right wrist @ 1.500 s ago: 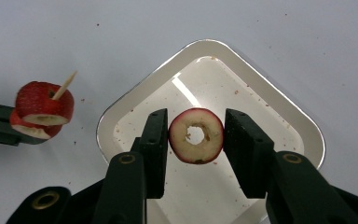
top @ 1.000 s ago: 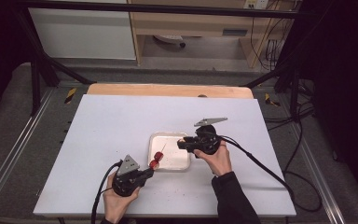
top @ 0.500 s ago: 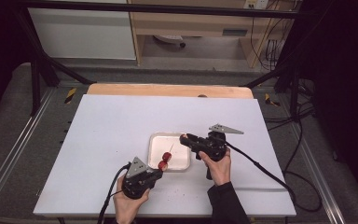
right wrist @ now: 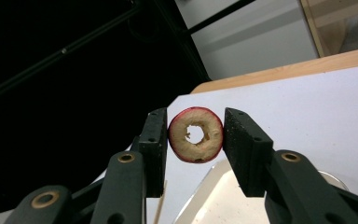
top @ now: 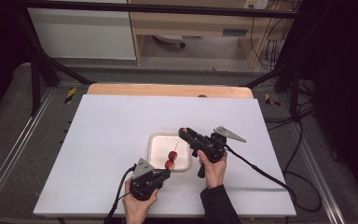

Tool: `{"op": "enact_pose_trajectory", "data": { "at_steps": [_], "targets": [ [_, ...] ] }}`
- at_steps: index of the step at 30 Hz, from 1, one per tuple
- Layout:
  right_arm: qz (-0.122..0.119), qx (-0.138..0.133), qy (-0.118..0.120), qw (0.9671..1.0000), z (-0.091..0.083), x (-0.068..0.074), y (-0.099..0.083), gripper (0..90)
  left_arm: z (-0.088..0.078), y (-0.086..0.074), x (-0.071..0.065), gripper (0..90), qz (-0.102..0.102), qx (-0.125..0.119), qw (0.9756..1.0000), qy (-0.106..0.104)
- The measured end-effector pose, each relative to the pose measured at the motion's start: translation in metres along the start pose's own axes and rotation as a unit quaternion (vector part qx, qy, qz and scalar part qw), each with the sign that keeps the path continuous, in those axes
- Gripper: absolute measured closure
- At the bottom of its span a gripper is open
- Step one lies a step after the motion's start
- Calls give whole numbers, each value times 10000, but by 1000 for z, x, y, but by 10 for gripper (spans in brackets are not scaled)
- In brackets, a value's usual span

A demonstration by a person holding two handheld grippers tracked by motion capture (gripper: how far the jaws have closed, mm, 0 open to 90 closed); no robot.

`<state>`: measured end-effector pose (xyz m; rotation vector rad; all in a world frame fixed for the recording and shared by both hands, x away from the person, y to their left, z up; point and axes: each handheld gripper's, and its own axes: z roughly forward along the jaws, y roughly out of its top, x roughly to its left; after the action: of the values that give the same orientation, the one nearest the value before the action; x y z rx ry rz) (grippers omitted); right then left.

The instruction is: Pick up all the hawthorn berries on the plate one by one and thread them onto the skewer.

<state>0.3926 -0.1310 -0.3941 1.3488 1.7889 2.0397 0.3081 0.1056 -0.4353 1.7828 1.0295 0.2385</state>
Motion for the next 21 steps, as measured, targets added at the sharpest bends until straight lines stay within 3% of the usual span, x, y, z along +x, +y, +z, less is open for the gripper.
{"op": "enact_pose_trajectory", "data": {
  "at_steps": [10,21],
  "targets": [
    [81,-425,113,9990,2,3,-6,615,4,2,-3,882,-180,-169,9997,-29],
    [143,-510,211,9984,4,4,-13,615,7,4,-3,882,-237,-210,9995,-35]
  ]
}}
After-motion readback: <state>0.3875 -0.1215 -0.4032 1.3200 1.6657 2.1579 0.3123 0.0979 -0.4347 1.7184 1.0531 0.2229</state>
